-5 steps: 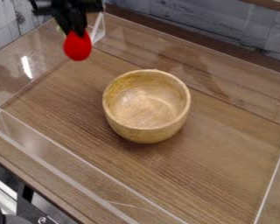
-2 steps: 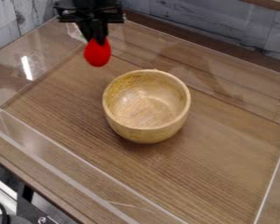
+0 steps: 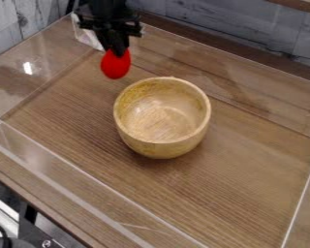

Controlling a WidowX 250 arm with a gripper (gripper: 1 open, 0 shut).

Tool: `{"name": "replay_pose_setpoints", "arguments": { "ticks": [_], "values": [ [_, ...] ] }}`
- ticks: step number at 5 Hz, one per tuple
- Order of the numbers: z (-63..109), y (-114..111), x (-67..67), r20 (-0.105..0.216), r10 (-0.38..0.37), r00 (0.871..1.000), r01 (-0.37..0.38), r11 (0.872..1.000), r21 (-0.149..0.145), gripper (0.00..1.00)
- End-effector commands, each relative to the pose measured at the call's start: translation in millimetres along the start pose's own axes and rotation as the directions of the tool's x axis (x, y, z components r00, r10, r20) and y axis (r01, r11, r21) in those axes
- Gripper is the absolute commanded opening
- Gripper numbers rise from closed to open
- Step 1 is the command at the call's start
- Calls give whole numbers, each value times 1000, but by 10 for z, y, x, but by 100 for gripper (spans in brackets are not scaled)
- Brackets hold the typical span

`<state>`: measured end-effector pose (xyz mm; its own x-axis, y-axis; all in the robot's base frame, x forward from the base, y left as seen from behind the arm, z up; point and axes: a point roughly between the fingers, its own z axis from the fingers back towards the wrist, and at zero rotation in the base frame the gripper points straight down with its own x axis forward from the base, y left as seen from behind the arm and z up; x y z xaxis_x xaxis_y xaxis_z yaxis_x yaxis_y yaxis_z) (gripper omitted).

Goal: Move the red fruit to the left side of the table

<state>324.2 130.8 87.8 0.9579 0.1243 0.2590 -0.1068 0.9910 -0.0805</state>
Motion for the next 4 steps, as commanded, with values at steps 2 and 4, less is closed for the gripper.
{"name": "replay_pose_setpoints", "arguments": {
  "ticks": [2,4],
  "values": [
    [-38,225,178,52,11,999,-13,999,35,0],
    [-110,470,188,54,73,996,-76,996,55,0]
  ]
}}
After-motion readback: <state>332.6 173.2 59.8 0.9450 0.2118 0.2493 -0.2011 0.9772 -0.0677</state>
